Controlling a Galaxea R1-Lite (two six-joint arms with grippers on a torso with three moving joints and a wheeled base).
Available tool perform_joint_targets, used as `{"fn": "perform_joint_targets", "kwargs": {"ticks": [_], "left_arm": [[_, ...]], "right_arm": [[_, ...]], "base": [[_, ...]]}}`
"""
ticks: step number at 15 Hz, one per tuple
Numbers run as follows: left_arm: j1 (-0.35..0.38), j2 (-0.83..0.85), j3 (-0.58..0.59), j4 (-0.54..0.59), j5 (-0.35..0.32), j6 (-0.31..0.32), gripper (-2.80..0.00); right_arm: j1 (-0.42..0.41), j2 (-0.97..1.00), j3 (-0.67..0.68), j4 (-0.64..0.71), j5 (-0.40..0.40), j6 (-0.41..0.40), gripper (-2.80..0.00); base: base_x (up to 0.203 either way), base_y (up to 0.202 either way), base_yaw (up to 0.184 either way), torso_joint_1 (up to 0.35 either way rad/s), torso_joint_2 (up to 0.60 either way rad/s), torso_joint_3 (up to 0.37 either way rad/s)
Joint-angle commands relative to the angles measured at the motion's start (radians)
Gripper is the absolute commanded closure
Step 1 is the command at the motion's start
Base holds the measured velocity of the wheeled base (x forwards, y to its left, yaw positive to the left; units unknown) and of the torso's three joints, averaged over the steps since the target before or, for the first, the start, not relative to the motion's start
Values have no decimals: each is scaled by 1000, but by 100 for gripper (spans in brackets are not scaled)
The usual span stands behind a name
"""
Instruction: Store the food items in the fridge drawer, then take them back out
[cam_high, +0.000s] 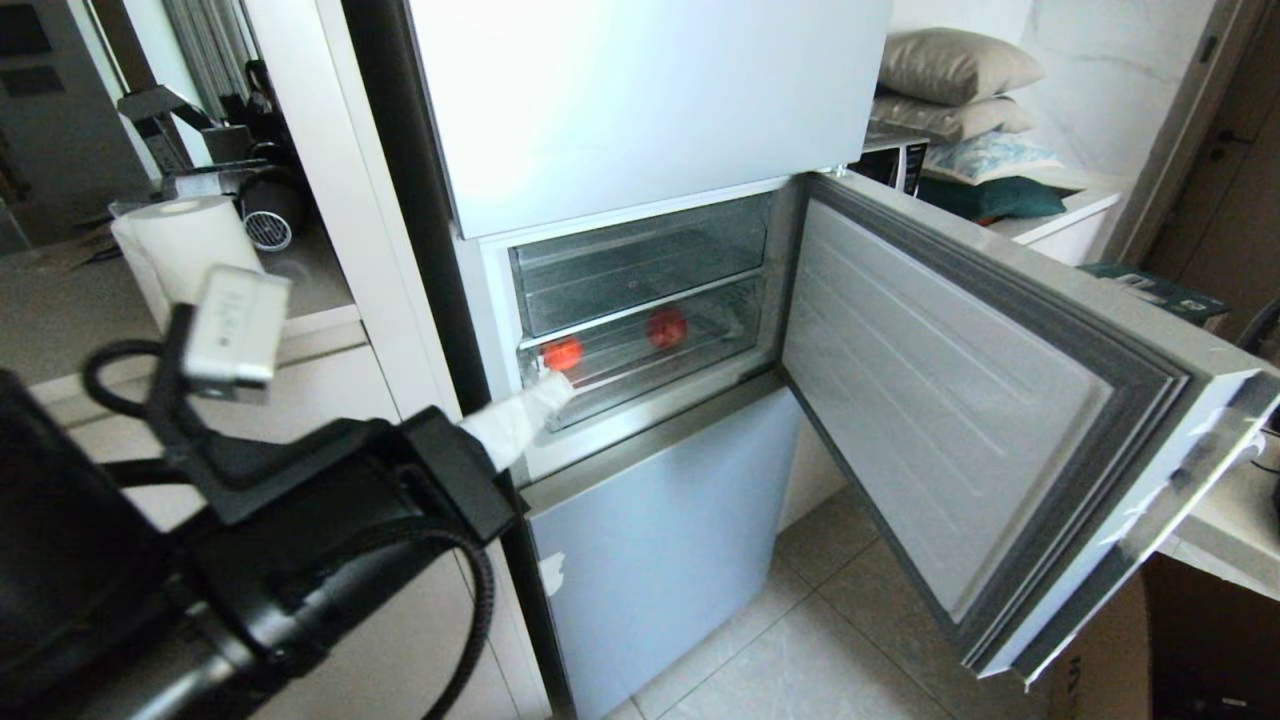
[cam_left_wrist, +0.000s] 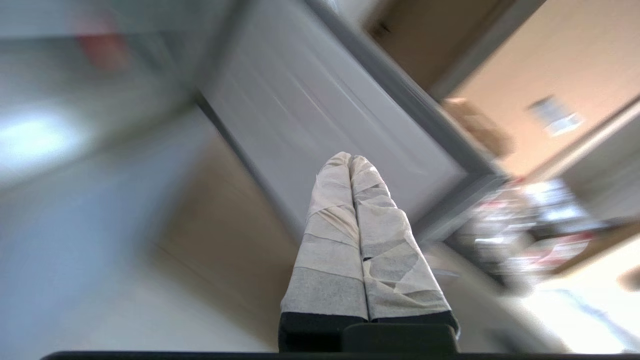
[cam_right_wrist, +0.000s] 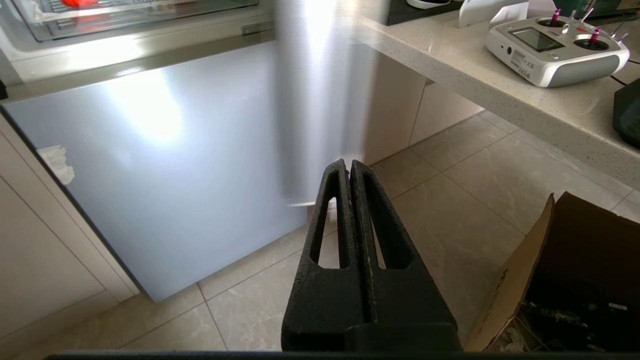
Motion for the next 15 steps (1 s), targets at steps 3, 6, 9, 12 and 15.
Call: {"fn": "perform_joint_targets", "kwargs": {"ticks": [3, 6, 9, 12, 15], "left_arm": [[205, -338, -9, 167, 34, 259, 0], [565, -508, 155, 205, 39, 279, 0], [725, -718, 434, 255, 12, 361, 0], [737, -954, 539, 528, -88, 466, 0], [741, -1084, 536, 888, -162, 533, 0]], "right_arm": [[0, 1, 1, 0, 1, 0, 0], [0, 1, 1, 0, -1, 0, 0], [0, 1, 1, 0, 1, 0, 0], [0, 1, 1, 0, 1, 0, 0], [0, 1, 1, 0, -1, 0, 0]], "base": [[0, 0, 0, 0, 0, 0], [0, 0, 0, 0, 0, 0], [0, 0, 0, 0, 0, 0], [0, 0, 0, 0, 0, 0], [0, 0, 0, 0, 0, 0]]}}
